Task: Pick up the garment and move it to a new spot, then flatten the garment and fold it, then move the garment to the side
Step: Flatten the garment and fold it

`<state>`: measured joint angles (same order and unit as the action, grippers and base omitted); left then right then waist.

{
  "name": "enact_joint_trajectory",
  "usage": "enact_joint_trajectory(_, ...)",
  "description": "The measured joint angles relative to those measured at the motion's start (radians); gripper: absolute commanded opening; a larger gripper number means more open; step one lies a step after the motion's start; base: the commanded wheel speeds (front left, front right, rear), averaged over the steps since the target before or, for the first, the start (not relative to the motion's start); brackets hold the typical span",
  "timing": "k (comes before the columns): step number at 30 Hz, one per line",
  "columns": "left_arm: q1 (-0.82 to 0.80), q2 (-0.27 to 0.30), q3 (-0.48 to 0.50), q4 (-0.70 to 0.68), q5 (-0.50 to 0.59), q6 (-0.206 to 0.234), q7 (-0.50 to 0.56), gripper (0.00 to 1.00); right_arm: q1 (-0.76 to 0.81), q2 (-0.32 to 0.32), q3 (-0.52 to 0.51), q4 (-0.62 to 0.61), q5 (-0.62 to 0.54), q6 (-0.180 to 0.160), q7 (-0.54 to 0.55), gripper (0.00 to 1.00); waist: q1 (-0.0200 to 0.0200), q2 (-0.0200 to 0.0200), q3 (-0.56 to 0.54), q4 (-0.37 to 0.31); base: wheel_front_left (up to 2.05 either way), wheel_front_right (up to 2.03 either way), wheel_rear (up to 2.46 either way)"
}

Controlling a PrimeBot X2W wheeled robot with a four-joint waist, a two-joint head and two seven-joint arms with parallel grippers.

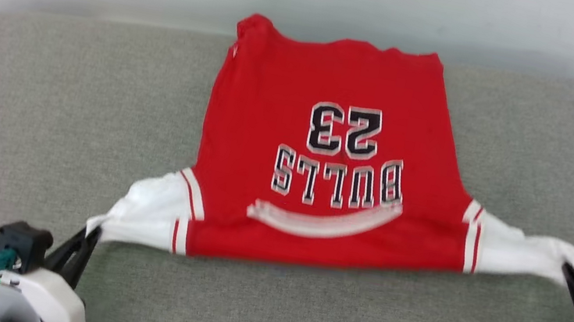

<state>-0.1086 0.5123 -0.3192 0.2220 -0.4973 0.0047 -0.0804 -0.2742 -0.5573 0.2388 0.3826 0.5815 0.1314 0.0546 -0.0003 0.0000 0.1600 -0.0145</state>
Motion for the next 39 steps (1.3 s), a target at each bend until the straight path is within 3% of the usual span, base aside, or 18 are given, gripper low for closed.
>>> enact_joint_trajectory(10,0.277,0.032,-0.007,-0.128,-0.048,0.055,0.052,0.0,0.306,-0.012,-0.099,-0.154,0.011,0.0,0.087,0.0,0.0,0.0,-0.107,-0.013,0.0,0.0,0.0)
enact_joint_trajectory(23,0.329,0.028,-0.033,-0.169,-0.061,0.06,0.067,0.0,0.386,-0.018,-0.13,-0.21,0.01,0.0,0.165,0.0,0.0002,0.0,-0.105,-0.005,0.0,0.0,0.0)
enact_joint_trajectory(24,0.326,0.028,-0.034,-0.174,-0.06,0.059,0.067,0.0,0.384,-0.019,-0.133,-0.217,0.012,0.0,0.167,0.04,0.0002,0.0,-0.1,-0.003,0.0,0.0,0.0)
enact_joint_trajectory(25,0.322,0.029,-0.036,-0.18,-0.06,0.057,0.067,0.0,0.381,-0.02,-0.137,-0.224,0.017,0.0,0.168,0.66,0.0002,0.0,-0.096,0.0,0.0,0.0,0.0)
enact_joint_trajectory(26,0.316,0.029,-0.041,-0.188,-0.058,0.056,0.068,0.0,0.376,-0.022,-0.139,-0.23,0.033,0.0,0.184,1.0,0.0002,0.0,-0.091,0.003,0.0,0.0,0.0)
enact_joint_trajectory(33,0.276,0.033,-0.083,-0.299,-0.035,0.03,0.096,0.0,0.268,-0.025,-0.2,-0.337,0.116,0.0,0.33,1.0,0.0003,0.0,-0.029,0.042,0.0,0.0,0.0)
enact_joint_trajectory(39,0.23,0.039,-0.108,-0.43,-0.006,0.026,0.127,0.0,0.039,0.001,-0.249,-0.381,0.12,0.0,0.588,1.0,0.0005,0.0,0.064,0.094,0.0,0.0,0.0)
